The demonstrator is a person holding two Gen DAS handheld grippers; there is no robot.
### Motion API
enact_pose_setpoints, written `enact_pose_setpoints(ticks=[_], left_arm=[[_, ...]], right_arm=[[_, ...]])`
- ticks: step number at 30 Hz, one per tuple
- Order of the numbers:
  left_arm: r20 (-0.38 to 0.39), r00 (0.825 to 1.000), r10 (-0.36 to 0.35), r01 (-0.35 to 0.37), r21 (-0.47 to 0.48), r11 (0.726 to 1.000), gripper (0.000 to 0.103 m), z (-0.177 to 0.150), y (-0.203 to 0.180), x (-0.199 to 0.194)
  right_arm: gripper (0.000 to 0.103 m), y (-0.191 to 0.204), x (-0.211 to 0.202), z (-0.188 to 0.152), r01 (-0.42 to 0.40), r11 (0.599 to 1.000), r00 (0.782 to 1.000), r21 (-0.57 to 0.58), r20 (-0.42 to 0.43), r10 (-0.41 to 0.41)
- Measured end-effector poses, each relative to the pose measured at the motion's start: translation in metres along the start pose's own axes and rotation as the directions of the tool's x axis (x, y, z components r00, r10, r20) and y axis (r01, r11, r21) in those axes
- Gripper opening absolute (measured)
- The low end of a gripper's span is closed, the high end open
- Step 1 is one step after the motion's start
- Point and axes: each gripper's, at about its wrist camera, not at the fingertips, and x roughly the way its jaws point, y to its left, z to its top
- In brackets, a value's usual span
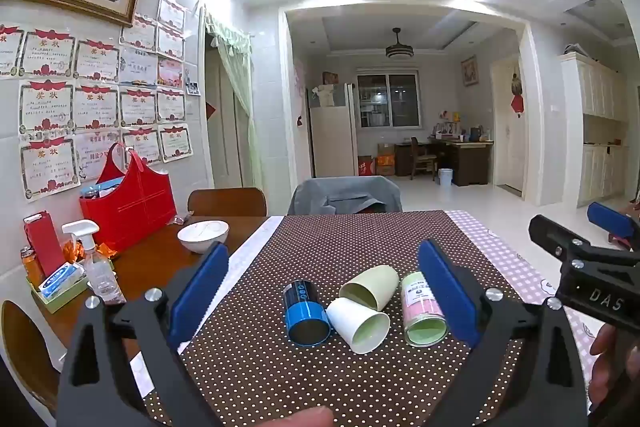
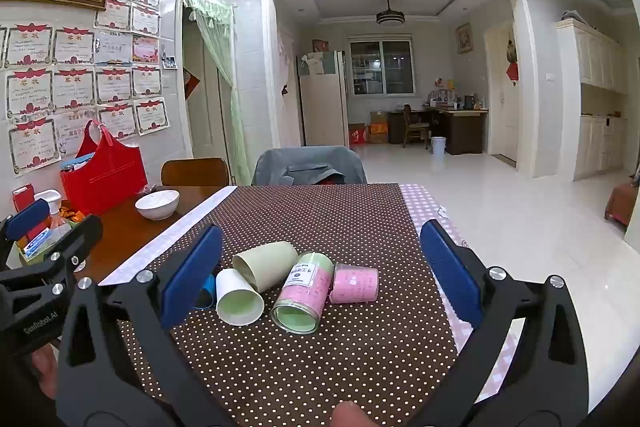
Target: Flip cup upside down
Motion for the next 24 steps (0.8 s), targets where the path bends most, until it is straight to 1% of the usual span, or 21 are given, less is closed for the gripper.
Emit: enact_pose_setpoints(ticks=[11,24], left_arm=[[0.004,1.0,0.0,0.0,-0.001,1.0,0.094,0.0,-0.0002,0.0],[0.007,1.0,0.001,-0.001,-0.004,1.0,0.094,0.0017,0.0043,-0.0035]], right_arm=[[0.097,-0.0019,0.0055,0.0001,-0.002,1.0,1.0,0.002,0.007,0.002],[0.097,0.0042,-0.0021,0.0037,-0.004,1.0,1.0,-0.002,0.012,0.004]])
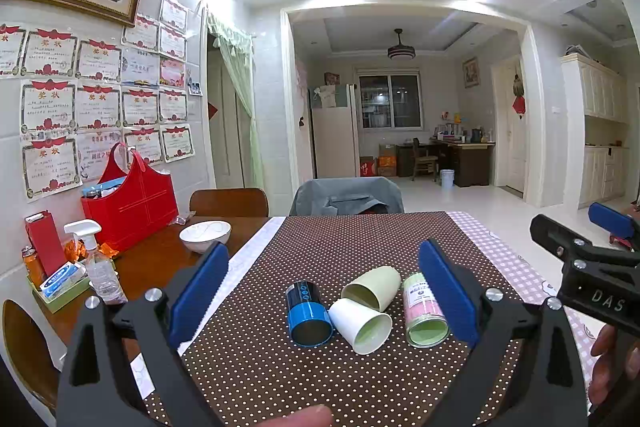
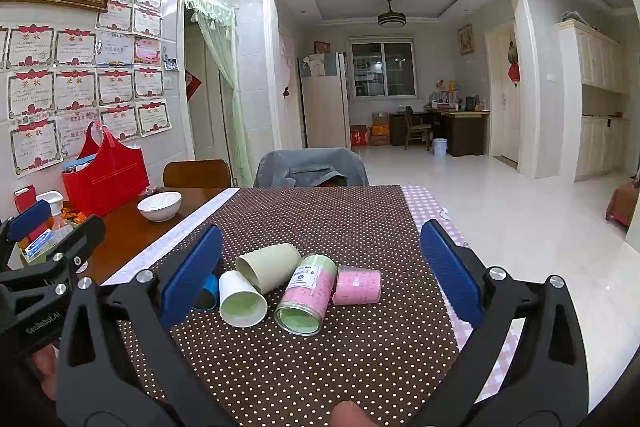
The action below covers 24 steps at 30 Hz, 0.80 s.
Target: Flip cup upside down
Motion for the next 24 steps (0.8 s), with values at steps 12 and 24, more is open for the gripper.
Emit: enact_pose_setpoints(ticks=[12,24], left_arm=[[-0.001,1.0,-0.002,0.002,-0.001,1.0,0.094,0.0,0.0002,0.0001],[0.0,1.0,-0.002,0.002,-0.002,1.0,0.094,0.0002,0.0001,-0.0018]], right_arm=[[0.097,0.0001,-0.0014,0.0004,0.0,1.0,1.0,0.0,0.001,0.0],[0.097,0.0021,0.0005,0.0026,-0.001,1.0,1.0,-0.003,0.002,0.001]])
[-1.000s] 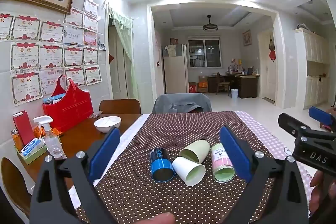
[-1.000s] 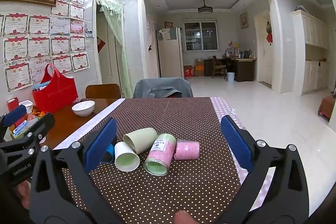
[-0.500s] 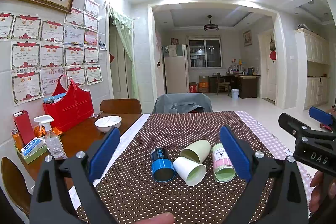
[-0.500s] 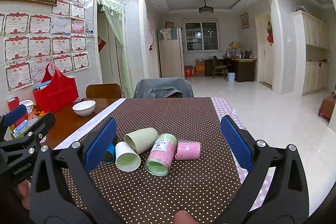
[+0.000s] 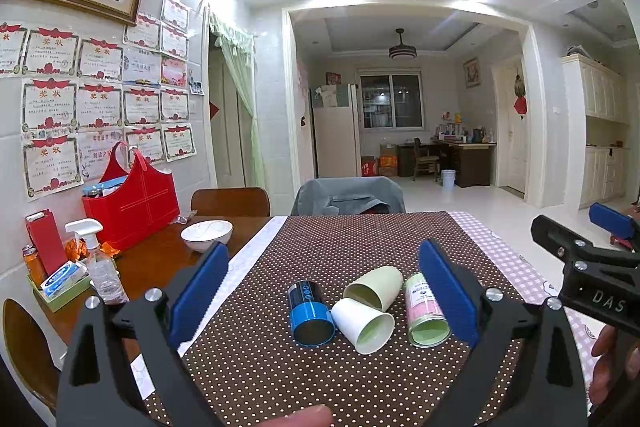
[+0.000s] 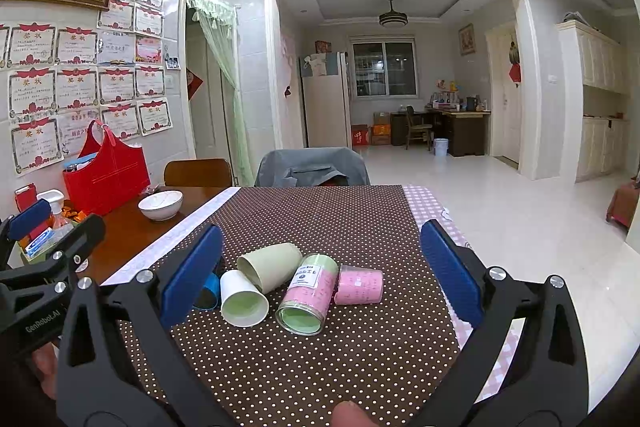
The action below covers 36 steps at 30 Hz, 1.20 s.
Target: Flip cup upside down
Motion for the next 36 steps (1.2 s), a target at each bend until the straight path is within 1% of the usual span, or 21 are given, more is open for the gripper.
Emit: enact_pose_setpoints(ticks=[22,27,31,32,36], left_arm=[[0.0,1.0,0.001,-0.001,-0.001,1.0,0.094,0.0,0.0,0.0],[-0.003,1.0,0.001,-0.001,-0.002,1.0,0.094,-0.001,0.001,-0.001],[-0.007,1.0,0.003,-0.003,0.0,1.0,0.094,-0.002,0.005,-0.003],[-0.011,1.0,0.005,-0.005,-0.001,1.0,0.094,-0.012,0.016,0.006],[-0.032,0.999,0.002,-0.002,0.0,1.0,0.094,-0.015,0.019,0.011]], right_arm=[[0.097,0.002,-0.001,0.001,-0.001,1.0,1.0,-0.001,-0.001,0.001],[0.097,0.007,0.002,-0.005,-0.002,1.0,1.0,-0.007,-0.001,0.002],[0.097,0.008,0.006,-0.006,-0.003,1.0,1.0,-0.008,-0.006,0.003],[0.097,0.008,0.006,-0.006,-0.002,1.0,1.0,-0.009,-0.007,0.002],[0.097,0.004,0.014,-0.008,-0.004,1.0,1.0,-0.013,-0.019,0.004]])
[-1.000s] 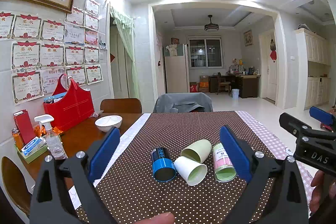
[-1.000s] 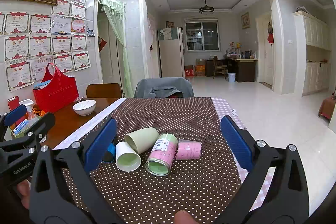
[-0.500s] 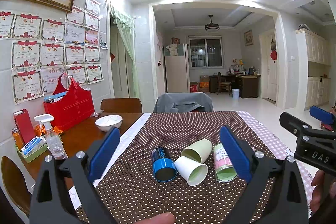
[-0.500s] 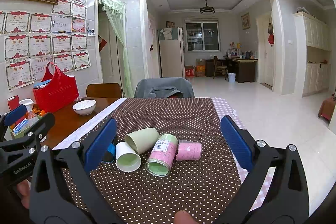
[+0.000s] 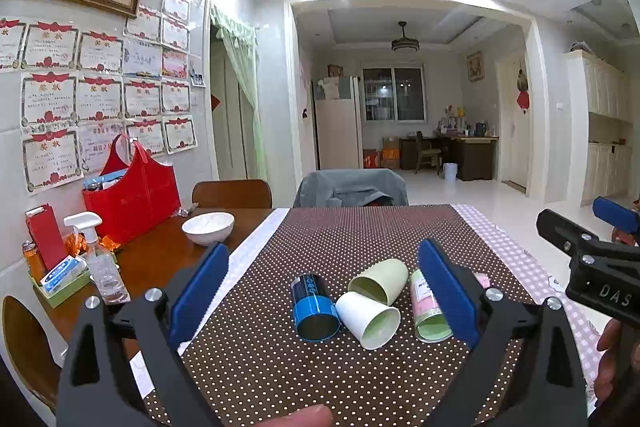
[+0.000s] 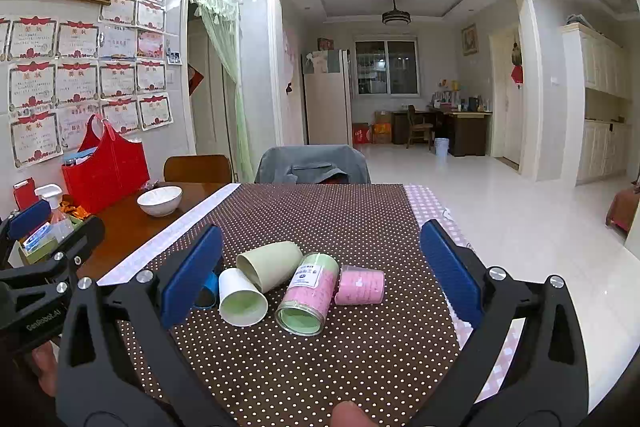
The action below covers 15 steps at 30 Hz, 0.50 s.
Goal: Flip cup upside down
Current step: 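Move the left gripper down onto the black-and-blue can and close it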
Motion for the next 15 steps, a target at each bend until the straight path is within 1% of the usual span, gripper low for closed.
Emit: enact_pose_setpoints(ticks=[8,12,15], left_arm=[[-0.045,0.999,0.004,-0.004,-0.002,1.0,0.094,-0.004,-0.002,0.02],[-0.093,0.996,0.011,-0.013,-0.016,1.0,0.094,-0.01,0.003,0.036],[-0.143,0.989,0.024,-0.028,-0.028,0.999,0.094,-0.017,0.01,0.053]], right_arm=[[0.097,0.001,0.016,-0.003,0.004,1.0,1.0,-0.014,-0.028,-0.004],[0.097,0.001,0.031,-0.007,0.003,1.0,0.999,-0.026,-0.053,-0.005],[0.097,0.002,0.045,-0.009,-0.001,0.999,0.997,-0.033,-0.082,-0.002]])
